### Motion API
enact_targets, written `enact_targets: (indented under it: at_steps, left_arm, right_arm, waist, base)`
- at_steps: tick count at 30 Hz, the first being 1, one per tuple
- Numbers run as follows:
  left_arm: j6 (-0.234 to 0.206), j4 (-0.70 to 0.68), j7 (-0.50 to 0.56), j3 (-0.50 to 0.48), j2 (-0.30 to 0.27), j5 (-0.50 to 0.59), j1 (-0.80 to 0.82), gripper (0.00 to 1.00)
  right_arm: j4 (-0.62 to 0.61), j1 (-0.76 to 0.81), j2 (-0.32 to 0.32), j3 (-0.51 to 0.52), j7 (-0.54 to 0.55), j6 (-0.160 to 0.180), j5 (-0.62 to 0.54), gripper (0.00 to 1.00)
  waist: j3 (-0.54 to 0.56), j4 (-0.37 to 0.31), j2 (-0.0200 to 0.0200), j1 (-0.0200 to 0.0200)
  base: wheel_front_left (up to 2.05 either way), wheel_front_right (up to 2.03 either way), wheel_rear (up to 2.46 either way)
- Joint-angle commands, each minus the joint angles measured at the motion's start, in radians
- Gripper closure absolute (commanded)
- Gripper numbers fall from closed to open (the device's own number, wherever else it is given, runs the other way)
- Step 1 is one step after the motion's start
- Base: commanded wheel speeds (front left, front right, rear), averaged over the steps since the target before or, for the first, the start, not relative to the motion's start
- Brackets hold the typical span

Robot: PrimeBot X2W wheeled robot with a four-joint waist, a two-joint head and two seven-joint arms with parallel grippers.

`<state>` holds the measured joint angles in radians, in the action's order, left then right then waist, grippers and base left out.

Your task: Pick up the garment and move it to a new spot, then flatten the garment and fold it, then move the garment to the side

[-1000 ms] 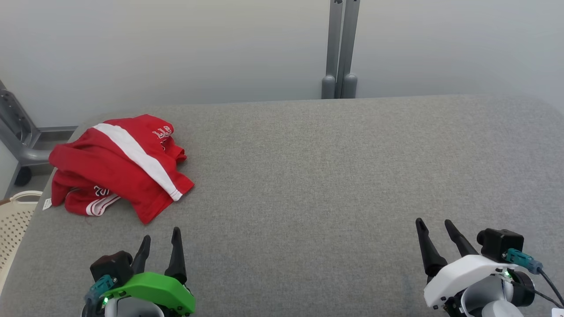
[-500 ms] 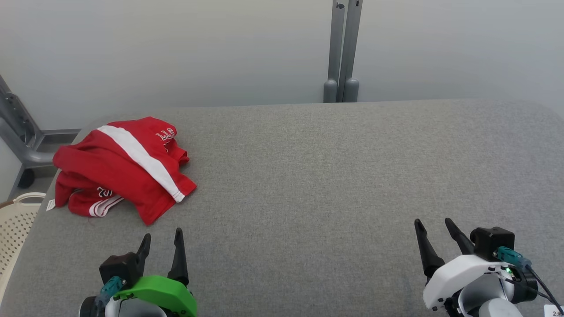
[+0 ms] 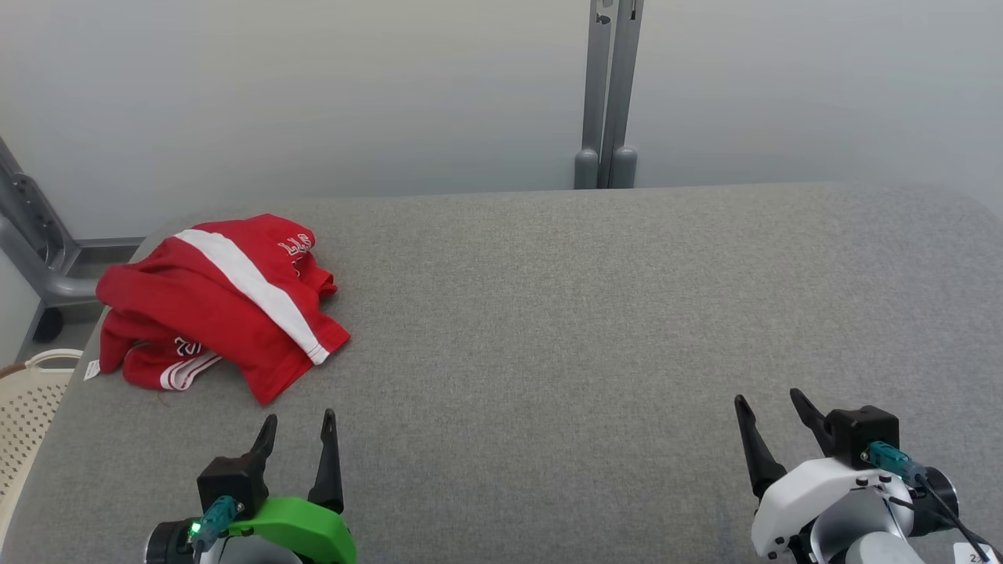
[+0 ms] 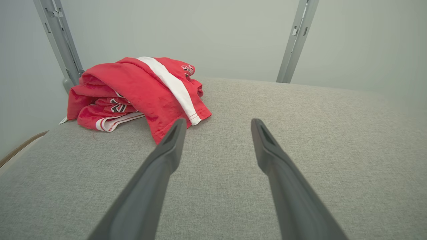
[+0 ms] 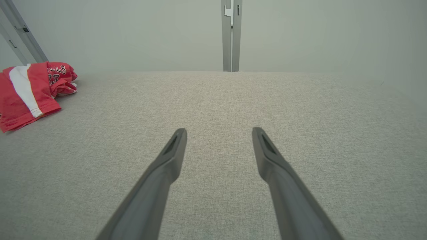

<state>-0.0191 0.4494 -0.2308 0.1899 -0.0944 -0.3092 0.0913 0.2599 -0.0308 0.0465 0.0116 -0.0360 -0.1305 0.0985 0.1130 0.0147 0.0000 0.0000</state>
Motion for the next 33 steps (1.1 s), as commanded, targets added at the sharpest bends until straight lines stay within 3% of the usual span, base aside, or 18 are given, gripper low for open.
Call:
enact_targets:
  at_steps: [1,16,33]
  left_arm:
    - [-0.008,0.001,-0.008,0.002,-0.008,0.022,-0.008,0.00]
    - [-0.016,0.026,-0.037,0.016,-0.010,0.100,-0.011,0.00]
    - [-0.018,0.038,-0.034,0.022,-0.015,0.077,0.001,0.00]
  right_arm:
    - [0.003,-0.013,0.005,0.000,-0.006,0.000,-0.028,0.00]
    - [0.021,-0.016,0.006,-0.007,-0.018,0.000,-0.128,0.00]
    - [0.025,-0.014,0.006,-0.004,-0.019,0.000,-0.123,0.00]
  waist:
    - [0.002,0.000,0.0000,0.0000]
    - [0.018,0.003,0.0000,0.0000]
    - [0.016,0.019,0.0000,0.0000]
  base:
    - [0.00,0.00,0.00]
    - [0.00,0.00,0.00]
    - [0.00,0.00,0.00]
